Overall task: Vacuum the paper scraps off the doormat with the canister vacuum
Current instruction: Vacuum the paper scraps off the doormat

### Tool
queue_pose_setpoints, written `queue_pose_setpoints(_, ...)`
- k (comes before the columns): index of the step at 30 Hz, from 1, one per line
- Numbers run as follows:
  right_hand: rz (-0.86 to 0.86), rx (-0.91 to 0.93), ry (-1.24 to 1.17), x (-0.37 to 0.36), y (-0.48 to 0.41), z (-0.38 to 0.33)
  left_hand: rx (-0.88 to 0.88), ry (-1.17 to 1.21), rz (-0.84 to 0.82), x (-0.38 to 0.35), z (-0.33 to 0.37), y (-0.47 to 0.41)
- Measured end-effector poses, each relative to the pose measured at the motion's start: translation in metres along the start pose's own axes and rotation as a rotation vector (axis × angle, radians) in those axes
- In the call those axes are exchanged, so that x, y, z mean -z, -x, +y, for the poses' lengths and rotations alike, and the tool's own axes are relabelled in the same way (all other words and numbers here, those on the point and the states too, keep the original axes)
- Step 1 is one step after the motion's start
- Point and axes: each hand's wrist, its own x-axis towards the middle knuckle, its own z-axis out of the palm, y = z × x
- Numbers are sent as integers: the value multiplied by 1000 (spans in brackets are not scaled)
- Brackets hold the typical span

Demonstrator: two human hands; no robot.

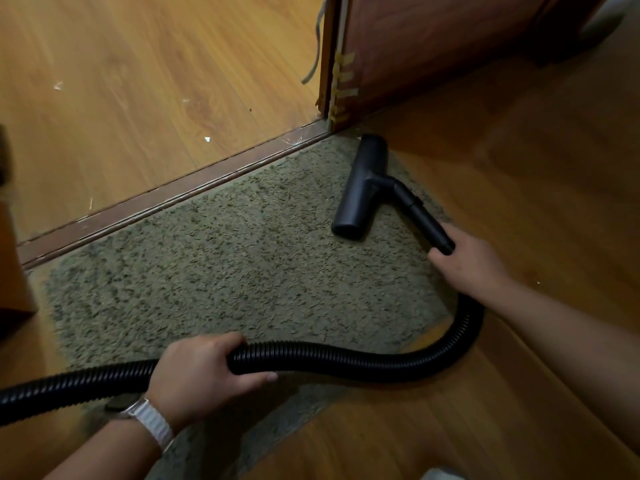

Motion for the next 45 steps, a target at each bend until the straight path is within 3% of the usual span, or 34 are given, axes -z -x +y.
queue_pose_setpoints(5, -107, 63, 36, 5, 10, 7, -34, -5, -3, 4, 8, 2)
queue_pose_setpoints(12, 69, 55, 17, 15, -5, -7, 9, -2, 2, 4, 10, 2)
queue_pose_setpoints(19, 10, 6, 246, 58, -38, -30, 84, 38, 6, 17, 19, -4)
queue_pose_setpoints(27, -77, 108, 332, 83, -50, -51, 80, 116, 42, 15, 28, -12)
queue_pose_setpoints(36, -219, 351, 395, 68, -29, -55, 12, 82, 44, 11, 28, -8)
queue_pose_setpoints(45, -11, 142, 270, 80, -36, -23, 52, 55, 18, 14, 32, -19)
